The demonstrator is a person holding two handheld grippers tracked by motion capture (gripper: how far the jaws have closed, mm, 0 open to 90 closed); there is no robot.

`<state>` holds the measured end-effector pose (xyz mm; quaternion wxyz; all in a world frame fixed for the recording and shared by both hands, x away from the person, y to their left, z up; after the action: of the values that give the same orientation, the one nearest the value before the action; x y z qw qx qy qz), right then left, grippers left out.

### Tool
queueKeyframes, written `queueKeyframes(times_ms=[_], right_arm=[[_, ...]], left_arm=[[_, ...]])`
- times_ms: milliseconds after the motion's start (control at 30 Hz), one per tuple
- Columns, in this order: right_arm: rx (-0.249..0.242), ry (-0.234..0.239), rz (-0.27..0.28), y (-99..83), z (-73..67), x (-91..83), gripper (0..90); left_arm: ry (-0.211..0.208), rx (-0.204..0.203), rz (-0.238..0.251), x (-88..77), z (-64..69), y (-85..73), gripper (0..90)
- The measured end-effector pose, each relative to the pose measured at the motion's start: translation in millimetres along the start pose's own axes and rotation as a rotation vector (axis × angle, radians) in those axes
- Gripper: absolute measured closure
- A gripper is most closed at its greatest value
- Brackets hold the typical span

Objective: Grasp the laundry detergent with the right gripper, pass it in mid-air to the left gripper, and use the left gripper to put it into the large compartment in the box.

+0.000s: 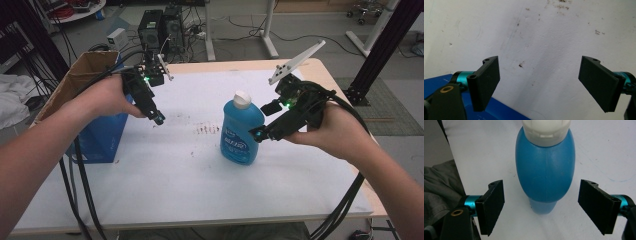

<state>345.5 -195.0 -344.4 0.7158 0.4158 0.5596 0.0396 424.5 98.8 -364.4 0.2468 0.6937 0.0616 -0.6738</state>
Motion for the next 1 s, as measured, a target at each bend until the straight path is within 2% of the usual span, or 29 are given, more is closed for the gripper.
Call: queueKeyframes(times_ms=[333, 1000], right_arm=[[-0.002, -0.012, -0.008, -4.3, -2.6, 15.3, 20.7], [-0.016, -0.026, -0.016, -0.3, -5.5, 37.0, 20.8]], left_arm=[[-0.002, 0.000, -0.001, -0.1, 1.3, 1.1, 17.5], [-0.002, 0.005, -0.001, -2.2, 1.4, 1.1, 17.5]])
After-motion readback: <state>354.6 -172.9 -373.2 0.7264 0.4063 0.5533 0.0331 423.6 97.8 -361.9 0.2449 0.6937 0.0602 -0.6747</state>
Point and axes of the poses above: each handheld gripper's, and its own axes: x roughly forward along the jaws, y roughly out of its top, z roughly to its right, the point moved 4 cm from there along x, roughly forward along the jaws, and after that the axes turned 9 degrees about -y, right-handed, at the moved point
